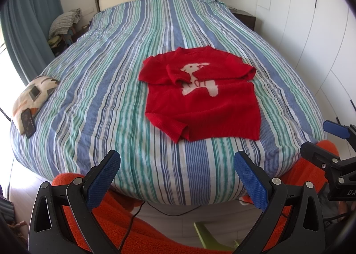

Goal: Fold small clothes

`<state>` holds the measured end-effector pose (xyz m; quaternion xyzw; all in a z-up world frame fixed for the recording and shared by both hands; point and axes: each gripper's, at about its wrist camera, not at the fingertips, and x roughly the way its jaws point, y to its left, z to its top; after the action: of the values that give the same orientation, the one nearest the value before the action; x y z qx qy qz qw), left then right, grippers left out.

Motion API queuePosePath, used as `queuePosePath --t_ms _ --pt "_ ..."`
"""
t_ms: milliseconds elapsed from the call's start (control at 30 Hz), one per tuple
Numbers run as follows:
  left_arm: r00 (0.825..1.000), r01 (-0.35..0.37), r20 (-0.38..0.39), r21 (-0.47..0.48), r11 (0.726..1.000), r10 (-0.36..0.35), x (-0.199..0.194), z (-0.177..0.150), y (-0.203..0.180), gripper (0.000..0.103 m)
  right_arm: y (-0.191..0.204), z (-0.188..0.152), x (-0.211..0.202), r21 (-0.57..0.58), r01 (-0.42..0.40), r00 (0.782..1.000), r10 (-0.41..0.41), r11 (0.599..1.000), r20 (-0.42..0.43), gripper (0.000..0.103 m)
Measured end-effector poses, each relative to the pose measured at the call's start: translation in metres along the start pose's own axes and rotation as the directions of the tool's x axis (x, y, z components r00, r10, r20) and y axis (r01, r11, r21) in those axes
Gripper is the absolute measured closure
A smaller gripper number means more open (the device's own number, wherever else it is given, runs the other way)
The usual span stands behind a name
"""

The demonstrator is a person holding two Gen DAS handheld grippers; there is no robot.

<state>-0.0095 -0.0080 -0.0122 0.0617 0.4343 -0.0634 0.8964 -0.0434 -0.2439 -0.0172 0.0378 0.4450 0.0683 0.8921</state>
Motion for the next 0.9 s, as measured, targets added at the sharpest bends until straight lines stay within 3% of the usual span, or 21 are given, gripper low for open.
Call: queuePosePath --t_ms 900 --pt "1.0 0.001 -0.006 0.008 1.0 -0.001 0.0041 -0.003 0.0001 0.001 0.0027 0.0014 0.004 -0.003 -0.005 1.0 0.005 1.0 -0.018 0.0"
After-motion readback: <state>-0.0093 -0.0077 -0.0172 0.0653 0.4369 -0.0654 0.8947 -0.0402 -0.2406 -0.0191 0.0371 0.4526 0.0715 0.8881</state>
